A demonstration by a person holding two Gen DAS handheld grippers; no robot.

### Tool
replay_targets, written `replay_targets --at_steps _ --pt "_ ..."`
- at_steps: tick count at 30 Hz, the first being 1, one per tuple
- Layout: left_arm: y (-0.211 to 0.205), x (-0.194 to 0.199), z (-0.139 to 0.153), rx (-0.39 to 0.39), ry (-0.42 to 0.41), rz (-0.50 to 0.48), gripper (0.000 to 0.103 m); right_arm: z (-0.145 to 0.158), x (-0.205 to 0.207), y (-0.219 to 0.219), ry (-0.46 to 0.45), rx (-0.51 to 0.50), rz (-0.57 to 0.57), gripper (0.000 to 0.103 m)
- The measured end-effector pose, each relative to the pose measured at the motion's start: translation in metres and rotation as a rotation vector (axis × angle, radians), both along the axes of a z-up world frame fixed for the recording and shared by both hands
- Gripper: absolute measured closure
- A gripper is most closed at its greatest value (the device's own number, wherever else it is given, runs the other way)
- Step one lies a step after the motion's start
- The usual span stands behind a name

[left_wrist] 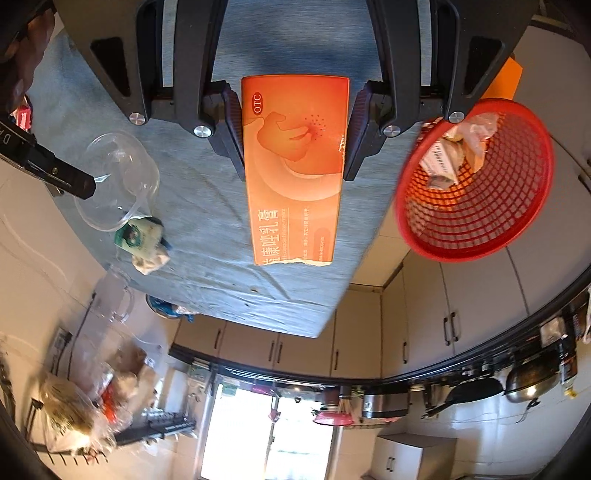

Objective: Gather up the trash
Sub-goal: 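Carry the orange box with the left tool while the right tool carries the cup to the basket, then open the left tool dropping the orange box while the right tool releases the cup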

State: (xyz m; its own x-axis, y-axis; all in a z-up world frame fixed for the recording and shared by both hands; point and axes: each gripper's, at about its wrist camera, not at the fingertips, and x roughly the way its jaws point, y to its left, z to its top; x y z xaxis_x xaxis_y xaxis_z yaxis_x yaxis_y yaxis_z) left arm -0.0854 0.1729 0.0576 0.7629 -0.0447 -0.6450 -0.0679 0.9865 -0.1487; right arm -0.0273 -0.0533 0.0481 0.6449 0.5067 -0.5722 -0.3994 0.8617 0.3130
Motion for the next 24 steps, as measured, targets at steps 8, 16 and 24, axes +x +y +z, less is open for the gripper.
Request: replay_targets --at_steps 8,16,24 --pt "0.040 -0.010 0.001 -0.023 -0.019 0.075 0.056 0.011 0.007 0.052 -0.008 -0.010 0.077 0.096" --pt "0.089 -0.019 -0.003 -0.057 -0.027 0.171 0.056 0.015 0.015 0.098 0.002 -0.011 0.156 0.096" --pt "0.132 -0.025 -0.011 -0.080 -0.020 0.259 0.056 0.016 0.028 0.146 0.036 0.008 0.228 0.096"
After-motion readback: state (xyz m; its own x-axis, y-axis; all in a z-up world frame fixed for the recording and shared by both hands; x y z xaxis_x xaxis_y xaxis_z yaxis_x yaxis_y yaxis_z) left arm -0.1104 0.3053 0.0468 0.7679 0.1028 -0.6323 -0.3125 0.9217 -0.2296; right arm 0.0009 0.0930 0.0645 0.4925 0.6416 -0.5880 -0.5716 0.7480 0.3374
